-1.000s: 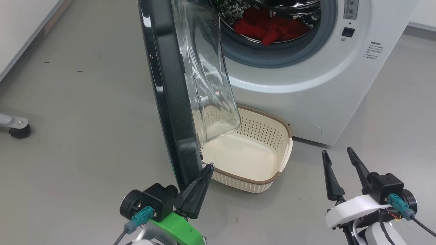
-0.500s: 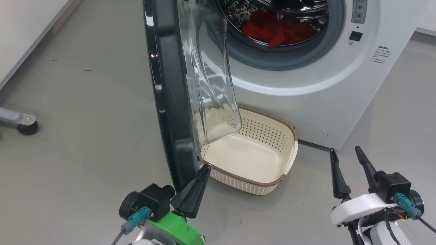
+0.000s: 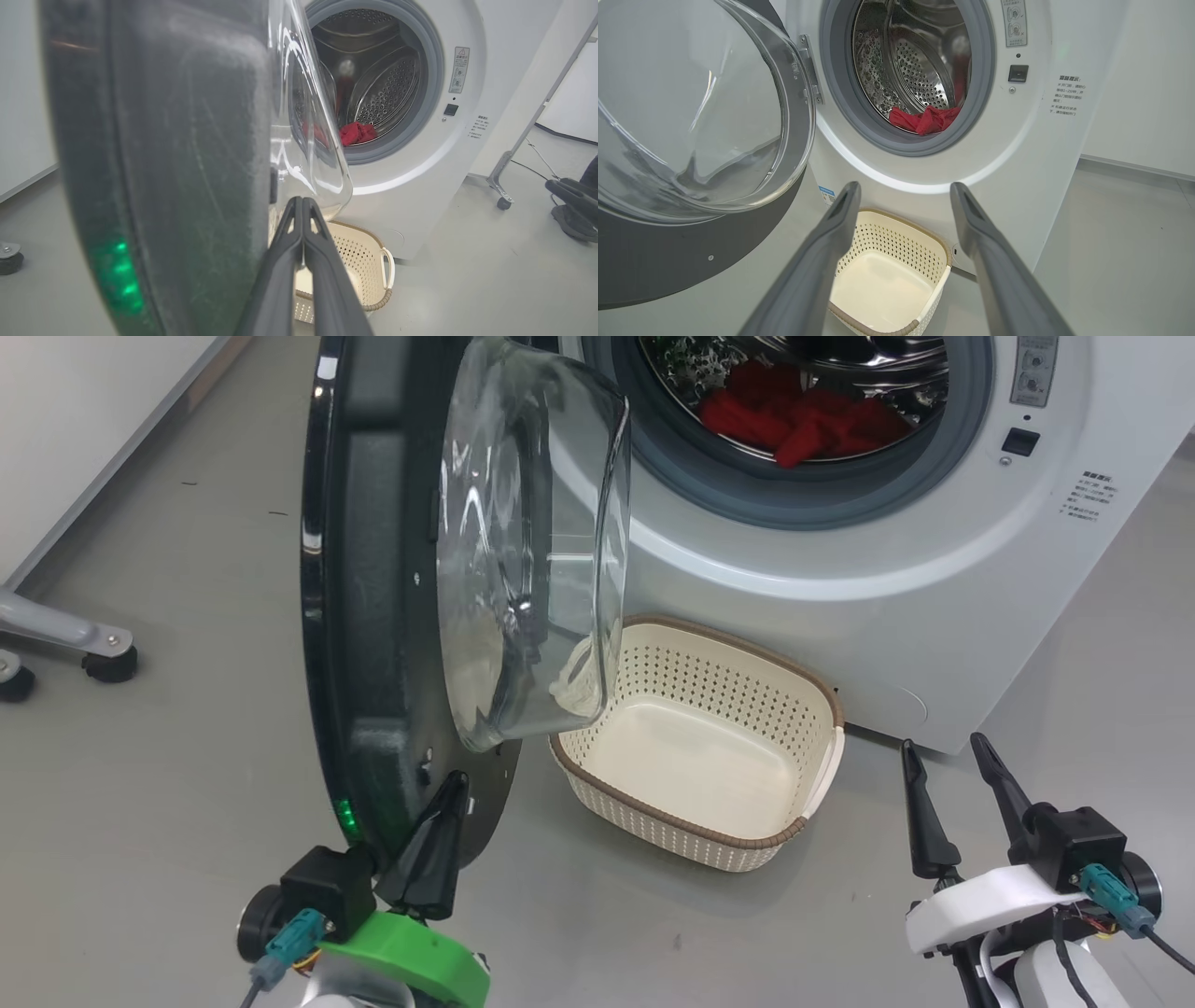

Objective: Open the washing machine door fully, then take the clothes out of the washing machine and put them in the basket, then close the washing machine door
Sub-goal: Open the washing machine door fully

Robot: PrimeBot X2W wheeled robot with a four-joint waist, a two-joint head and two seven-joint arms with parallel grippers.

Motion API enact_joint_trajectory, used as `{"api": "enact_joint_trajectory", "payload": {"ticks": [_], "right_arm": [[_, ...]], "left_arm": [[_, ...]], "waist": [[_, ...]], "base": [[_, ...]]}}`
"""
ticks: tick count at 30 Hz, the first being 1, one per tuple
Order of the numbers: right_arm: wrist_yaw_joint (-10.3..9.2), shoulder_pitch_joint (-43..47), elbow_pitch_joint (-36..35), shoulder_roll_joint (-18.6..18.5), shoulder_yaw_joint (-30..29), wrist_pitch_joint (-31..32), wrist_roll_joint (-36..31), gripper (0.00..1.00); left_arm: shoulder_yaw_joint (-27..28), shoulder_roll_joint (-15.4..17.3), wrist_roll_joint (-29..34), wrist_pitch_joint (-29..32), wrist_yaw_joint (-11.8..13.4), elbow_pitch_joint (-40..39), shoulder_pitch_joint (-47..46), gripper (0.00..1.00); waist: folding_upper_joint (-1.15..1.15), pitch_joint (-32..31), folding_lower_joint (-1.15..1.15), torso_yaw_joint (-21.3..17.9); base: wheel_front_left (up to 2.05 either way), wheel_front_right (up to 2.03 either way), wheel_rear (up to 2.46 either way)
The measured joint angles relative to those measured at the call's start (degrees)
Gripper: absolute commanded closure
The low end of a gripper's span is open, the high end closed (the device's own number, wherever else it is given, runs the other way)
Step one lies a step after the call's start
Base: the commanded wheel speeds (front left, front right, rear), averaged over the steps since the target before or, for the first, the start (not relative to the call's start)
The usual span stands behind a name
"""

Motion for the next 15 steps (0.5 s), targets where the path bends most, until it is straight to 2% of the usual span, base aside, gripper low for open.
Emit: {"api": "enact_joint_trajectory", "payload": {"ticks": [15], "right_arm": [[0.97, -0.08, -0.35, 0.53, 0.65, 0.0, -0.76, 0.0]], "left_arm": [[8.02, 3.02, -0.77, -2.25, 1.87, 2.31, 0.33, 1.0]], "waist": [[0.0, 0.46, 0.0, -0.44]], "base": [[0.0, 0.0, 0.0]]}}
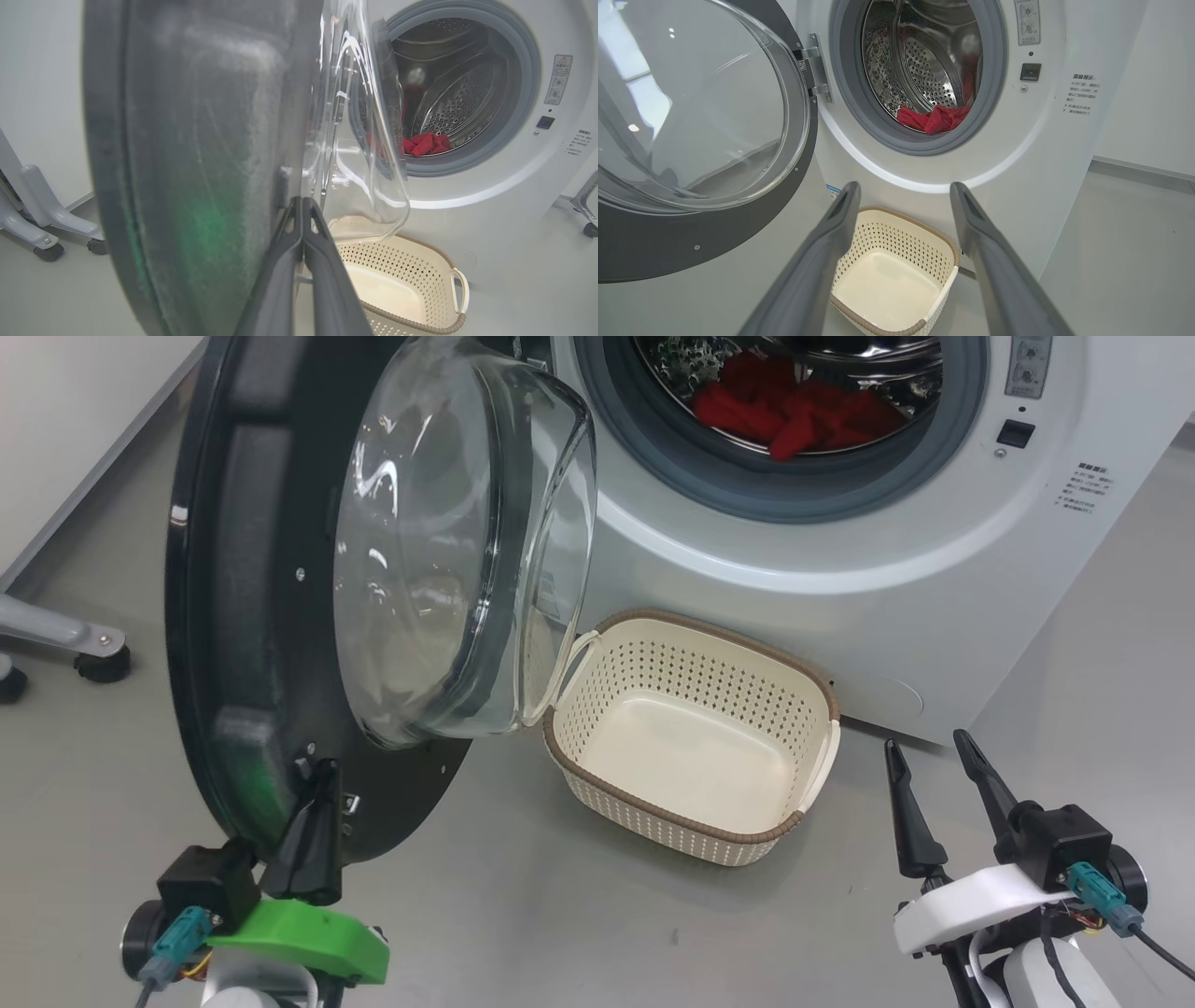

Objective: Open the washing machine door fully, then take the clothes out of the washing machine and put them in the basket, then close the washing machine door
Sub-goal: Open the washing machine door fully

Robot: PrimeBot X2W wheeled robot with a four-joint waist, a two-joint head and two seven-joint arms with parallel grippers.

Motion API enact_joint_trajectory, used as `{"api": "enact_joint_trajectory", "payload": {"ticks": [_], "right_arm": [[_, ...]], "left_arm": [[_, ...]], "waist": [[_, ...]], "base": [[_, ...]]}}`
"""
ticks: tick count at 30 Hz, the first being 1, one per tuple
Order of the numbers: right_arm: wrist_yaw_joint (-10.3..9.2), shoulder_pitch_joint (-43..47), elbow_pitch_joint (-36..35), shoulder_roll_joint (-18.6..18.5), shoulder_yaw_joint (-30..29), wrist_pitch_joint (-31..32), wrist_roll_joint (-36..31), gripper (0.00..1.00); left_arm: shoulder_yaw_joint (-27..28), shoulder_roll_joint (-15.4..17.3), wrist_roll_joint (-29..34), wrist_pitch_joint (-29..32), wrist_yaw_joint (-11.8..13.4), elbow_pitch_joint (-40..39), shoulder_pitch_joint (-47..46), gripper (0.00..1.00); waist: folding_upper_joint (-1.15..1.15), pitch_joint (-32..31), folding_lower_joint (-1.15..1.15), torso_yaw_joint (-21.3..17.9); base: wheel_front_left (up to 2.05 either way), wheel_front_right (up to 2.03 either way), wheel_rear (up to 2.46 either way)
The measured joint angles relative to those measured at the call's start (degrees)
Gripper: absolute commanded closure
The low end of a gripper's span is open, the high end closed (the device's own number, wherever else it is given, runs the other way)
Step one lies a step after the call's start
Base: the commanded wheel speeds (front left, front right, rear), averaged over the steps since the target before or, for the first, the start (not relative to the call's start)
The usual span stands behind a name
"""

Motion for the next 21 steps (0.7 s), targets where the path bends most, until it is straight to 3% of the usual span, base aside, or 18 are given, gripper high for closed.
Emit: {"api": "enact_joint_trajectory", "payload": {"ticks": [21], "right_arm": [[0.55, -1.33, -1.37, -0.03, -0.42, 0.0, -1.02, 0.0]], "left_arm": [[9.33, 1.25, -3.96, -1.66, 0.53, 5.49, -2.86, 1.0]], "waist": [[0.0, 3.31, 0.0, -2.11]], "base": [[0.0, 0.0, 0.0]]}}
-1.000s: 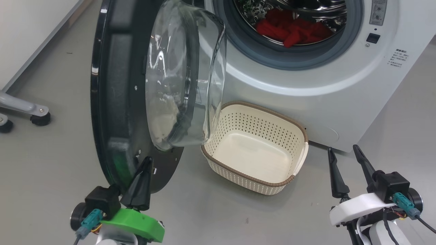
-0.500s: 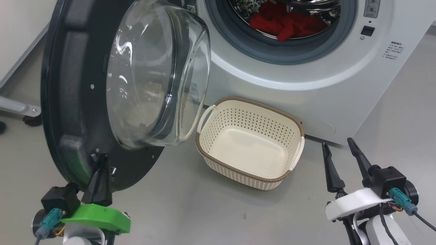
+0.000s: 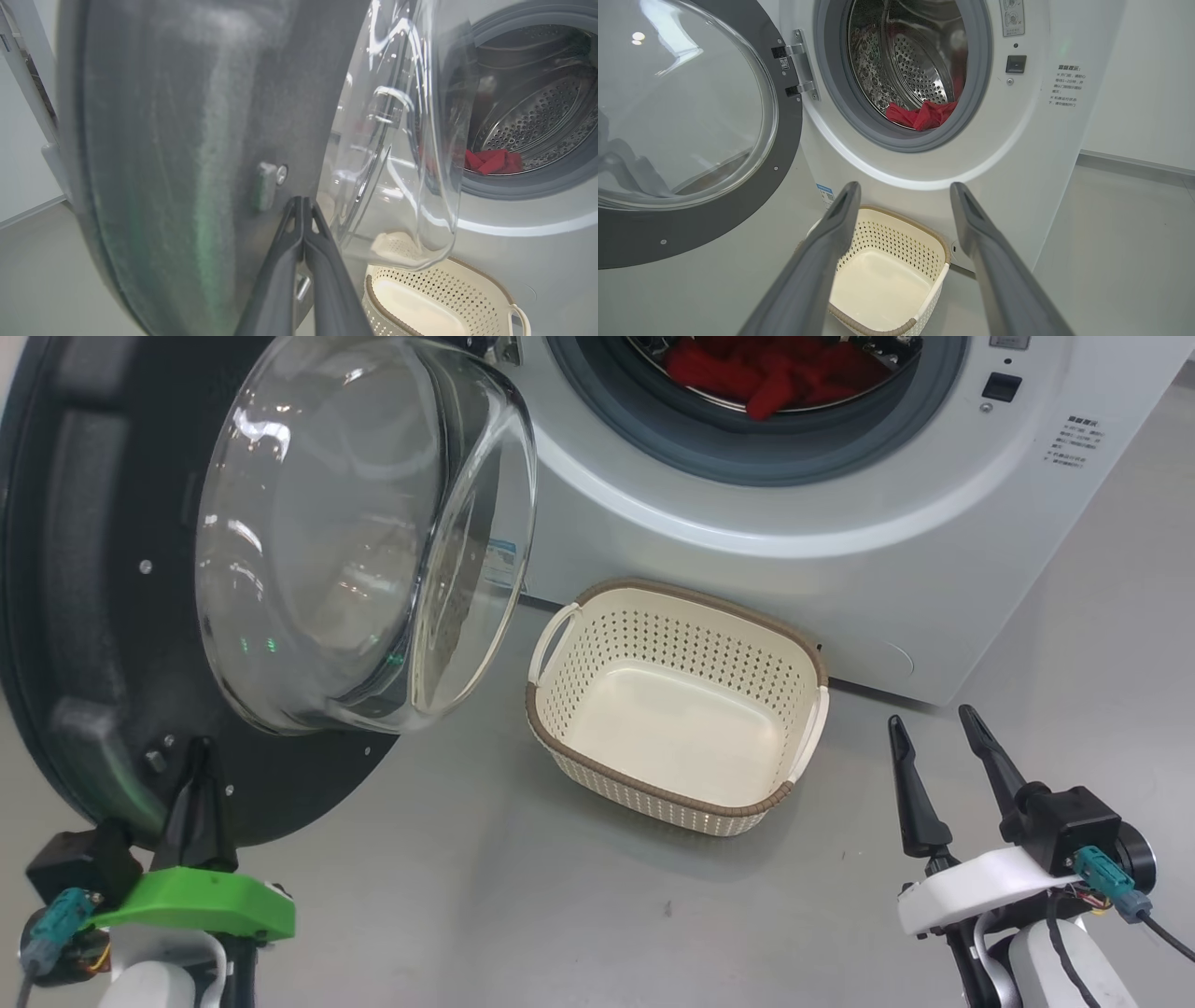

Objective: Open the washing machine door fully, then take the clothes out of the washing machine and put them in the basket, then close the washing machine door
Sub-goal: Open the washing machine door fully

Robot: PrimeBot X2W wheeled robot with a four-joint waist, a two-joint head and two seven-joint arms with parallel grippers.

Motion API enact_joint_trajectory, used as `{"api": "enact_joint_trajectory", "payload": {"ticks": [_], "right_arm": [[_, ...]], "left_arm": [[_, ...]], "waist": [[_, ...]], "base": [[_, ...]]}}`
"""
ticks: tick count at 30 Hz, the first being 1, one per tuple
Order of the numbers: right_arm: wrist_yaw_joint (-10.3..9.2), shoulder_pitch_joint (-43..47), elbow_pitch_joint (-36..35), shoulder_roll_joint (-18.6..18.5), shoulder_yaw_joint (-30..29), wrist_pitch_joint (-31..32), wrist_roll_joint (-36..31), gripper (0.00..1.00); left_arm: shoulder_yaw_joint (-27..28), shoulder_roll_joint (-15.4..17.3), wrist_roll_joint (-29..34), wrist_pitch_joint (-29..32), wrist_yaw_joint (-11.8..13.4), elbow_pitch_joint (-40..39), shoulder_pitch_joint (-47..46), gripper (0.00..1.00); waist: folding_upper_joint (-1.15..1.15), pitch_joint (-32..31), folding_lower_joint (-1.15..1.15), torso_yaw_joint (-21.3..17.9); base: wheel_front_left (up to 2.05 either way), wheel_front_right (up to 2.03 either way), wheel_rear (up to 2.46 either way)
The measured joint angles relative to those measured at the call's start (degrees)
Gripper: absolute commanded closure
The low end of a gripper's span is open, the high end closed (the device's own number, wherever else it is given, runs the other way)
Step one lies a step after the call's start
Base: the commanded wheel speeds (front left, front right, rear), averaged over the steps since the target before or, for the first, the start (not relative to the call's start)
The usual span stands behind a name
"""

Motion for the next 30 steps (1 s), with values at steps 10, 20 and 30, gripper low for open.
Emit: {"api": "enact_joint_trajectory", "payload": {"ticks": [10, 20, 30], "right_arm": [[0.04, -1.09, -0.4, -0.55, -0.22, 0.0, -0.8, 0.0], [0.56, -1.49, -0.44, -0.93, -0.36, 0.0, -1.22, 0.0], [0.64, -2.17, -0.48, -0.93, -0.49, 0.0, -1.31, 0.0]], "left_arm": [[5.22, 1.44, -1.66, -0.56, 0.41, 2.89, -3.64, 1.0], [9.98, 2.99, -2.52, -1.0, 0.42, 6.55, -6.5, 1.0], [13.71, 4.68, -3.05, -1.08, 0.58, 10.32, -9.55, 1.0]], "waist": [[0.0, 1.65, 0.0, -0.57], [0.0, 2.95, 0.0, -1.21], [0.0, 3.5, 0.0, -1.62]], "base": [[0.0, 0.0, 0.0], [0.0, 0.0, 0.0], [0.0, 0.0, 0.0]]}}
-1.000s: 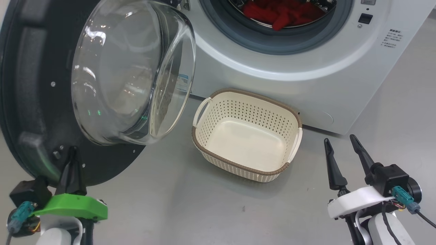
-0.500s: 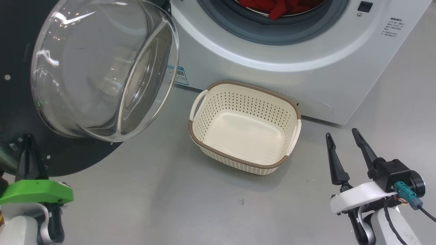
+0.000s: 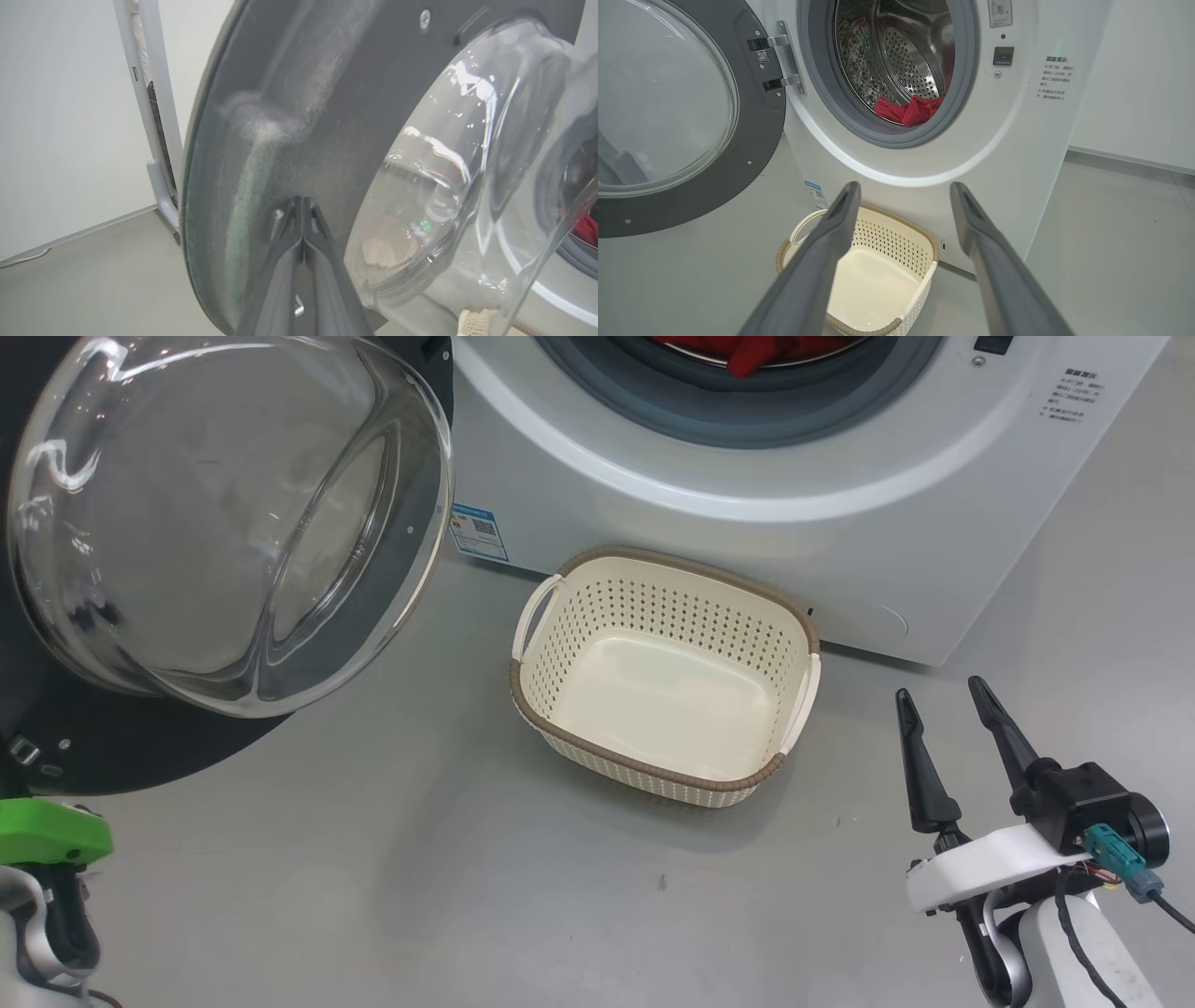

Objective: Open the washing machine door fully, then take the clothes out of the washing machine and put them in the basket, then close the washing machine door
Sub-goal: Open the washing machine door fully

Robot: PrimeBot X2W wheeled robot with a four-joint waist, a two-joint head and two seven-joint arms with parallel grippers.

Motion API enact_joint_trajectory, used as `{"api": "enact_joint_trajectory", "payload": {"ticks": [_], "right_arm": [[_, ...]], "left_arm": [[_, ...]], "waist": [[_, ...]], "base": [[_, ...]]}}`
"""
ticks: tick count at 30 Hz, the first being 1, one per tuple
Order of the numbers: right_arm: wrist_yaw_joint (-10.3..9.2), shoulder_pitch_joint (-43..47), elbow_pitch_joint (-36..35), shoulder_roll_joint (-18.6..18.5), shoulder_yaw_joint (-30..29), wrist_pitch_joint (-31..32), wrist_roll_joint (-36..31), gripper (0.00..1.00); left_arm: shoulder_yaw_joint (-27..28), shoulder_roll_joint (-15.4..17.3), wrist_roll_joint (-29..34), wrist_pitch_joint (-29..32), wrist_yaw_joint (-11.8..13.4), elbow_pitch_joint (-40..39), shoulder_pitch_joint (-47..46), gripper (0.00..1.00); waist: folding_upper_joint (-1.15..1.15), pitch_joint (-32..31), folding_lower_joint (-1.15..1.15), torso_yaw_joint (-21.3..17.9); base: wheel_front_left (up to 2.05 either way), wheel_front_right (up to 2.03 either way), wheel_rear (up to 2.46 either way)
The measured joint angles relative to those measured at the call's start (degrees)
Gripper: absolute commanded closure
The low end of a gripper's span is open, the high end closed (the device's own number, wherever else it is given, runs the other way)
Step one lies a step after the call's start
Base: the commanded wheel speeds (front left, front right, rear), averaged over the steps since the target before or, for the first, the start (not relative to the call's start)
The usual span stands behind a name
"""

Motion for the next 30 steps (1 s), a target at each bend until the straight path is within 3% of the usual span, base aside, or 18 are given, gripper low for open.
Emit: {"api": "enact_joint_trajectory", "payload": {"ticks": [13, 30], "right_arm": [[0.4, -0.25, 0.02, 0.05, -0.19, 0.0, -0.33, 0.0], [0.56, -0.4, 0.38, 0.55, -0.79, 0.0, -0.33, 0.0]], "left_arm": [[2.18, 0.16, 0.36, -0.47, -0.12, 1.87, -1.16, 1.0], [1.12, -5.95, 6.6, -0.44, -2.76, -7.01, 4.15, 1.0]], "waist": [[0.0, 0.08, 0.0, -0.49], [0.0, -2.31, 0.0, 0.32]], "base": [[0.0, 0.0, 0.0], [0.0, 0.0, 0.0]]}}
